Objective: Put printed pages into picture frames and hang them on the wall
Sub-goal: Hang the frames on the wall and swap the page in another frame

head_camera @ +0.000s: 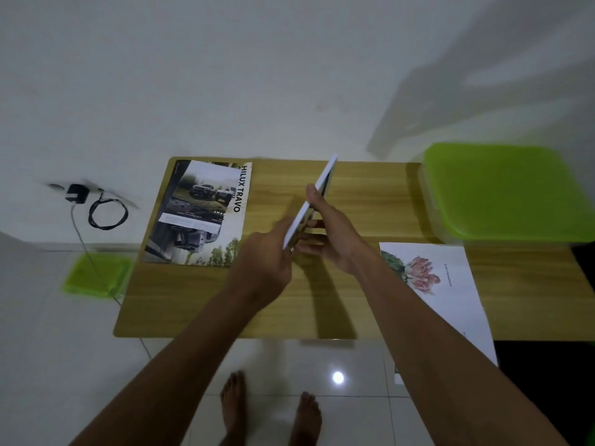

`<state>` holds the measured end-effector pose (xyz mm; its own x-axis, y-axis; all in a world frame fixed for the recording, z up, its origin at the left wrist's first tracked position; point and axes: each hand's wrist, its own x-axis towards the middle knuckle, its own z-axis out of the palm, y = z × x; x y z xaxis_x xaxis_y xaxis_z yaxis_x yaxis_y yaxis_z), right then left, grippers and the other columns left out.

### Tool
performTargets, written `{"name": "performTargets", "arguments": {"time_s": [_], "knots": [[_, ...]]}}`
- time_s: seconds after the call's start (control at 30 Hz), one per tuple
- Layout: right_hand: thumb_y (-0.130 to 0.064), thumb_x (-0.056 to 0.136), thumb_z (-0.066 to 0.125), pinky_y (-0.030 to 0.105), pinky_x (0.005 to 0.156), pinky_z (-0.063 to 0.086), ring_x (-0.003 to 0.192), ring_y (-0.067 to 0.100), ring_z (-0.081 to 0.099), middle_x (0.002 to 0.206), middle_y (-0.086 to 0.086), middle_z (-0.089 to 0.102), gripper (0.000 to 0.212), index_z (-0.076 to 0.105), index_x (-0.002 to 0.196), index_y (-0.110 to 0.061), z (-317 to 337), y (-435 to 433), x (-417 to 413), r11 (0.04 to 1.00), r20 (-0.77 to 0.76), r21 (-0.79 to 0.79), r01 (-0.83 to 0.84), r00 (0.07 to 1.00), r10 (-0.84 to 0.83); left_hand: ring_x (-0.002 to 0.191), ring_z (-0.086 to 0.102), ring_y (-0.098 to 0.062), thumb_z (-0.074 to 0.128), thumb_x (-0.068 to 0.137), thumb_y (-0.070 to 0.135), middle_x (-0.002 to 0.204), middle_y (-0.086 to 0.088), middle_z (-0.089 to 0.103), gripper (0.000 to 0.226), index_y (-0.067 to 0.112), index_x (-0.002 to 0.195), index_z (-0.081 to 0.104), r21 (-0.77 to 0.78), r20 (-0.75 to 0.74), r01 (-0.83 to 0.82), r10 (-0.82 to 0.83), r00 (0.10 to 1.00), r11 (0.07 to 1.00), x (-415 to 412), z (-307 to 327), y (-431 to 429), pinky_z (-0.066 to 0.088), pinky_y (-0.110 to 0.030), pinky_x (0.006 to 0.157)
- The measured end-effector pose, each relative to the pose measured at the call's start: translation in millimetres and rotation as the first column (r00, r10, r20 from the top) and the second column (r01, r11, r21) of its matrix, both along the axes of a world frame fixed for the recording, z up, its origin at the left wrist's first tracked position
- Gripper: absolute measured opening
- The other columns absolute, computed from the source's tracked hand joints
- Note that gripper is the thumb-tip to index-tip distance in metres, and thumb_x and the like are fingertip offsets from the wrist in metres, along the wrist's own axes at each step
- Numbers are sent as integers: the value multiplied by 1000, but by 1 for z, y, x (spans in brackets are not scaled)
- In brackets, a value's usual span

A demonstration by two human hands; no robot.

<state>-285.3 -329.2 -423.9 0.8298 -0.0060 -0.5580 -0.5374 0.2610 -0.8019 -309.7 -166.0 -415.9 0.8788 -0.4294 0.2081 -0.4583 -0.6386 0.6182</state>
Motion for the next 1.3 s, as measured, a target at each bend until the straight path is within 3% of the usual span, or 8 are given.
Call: {"name": "performTargets", "arguments": {"time_s": [0.27,0.43,0.57,0.77,0.97,1.17,1.23,1.3], "knots": [[-15,96,42,40,65,52,70,24,55,81,6,54,12,53,101,-17,-15,-28,-3,966,25,-229,117,993,-114,72,65,-28,62,83,23,87,-2,70,42,21,125,59,147,75,62,-73,994,987,-27,-23,-38,44,-29,57],[-10,99,38,32,58,43,62,18,50,73,0,52,22,55,110,-18,-31,-53,-6,939,22,-340,46,999,-41,98,66,-26,66,89,17,110,-12,71,39,7,127,61,19,-69,-79,80,994,997,-14,-60,-32,43,-25,82],[-8,100,38,27,50,39,55,11,48,71,-3,50,19,51,105,-22,-43,-71,-1,941,-36,-339,-16,999,5,116,52,-37,68,85,8,127,-23,55,58,1,139,48,180,-230,-188,227,946,966,19,-83,-14,40,-35,94],[-15,97,44,34,70,44,89,20,54,99,1,52,43,30,137,-16,-71,-77,27,872,-144,-455,-182,981,129,125,44,-34,69,86,23,138,-15,46,66,8,144,41,362,-346,-71,205,916,929,47,-100,-9,40,-40,102],[-6,95,57,27,75,42,92,23,60,91,0,61,22,62,116,-10,-93,-78,35,617,-87,-746,-251,955,283,147,12,-31,64,89,39,161,-12,12,83,13,154,18,554,-333,67,147,931,830,58,-107,-6,20,-44,118],[-12,94,60,28,70,41,84,22,56,83,1,57,17,54,78,-17,-111,-75,33,441,-46,-880,-176,956,289,149,1,-30,57,95,36,162,-13,-2,82,8,155,7,538,-387,125,113,915,834,61,-114,-6,14,-44,119],[-14,94,57,37,77,49,96,31,56,97,10,58,5,61,92,-11,-116,-74,28,344,-64,-921,-185,940,334,149,0,-31,55,96,35,162,-13,-3,81,7,155,7,549,-376,135,100,921,825,61,-114,-6,15,-45,118],[-17,98,53,44,95,46,117,37,47,125,15,56,32,58,127,-6,-118,-73,22,190,-131,-956,-224,904,406,149,2,-32,55,96,37,162,-12,-1,81,7,154,7,563,-350,134,88,933,816,62,-115,-5,16,-45,118]]}}
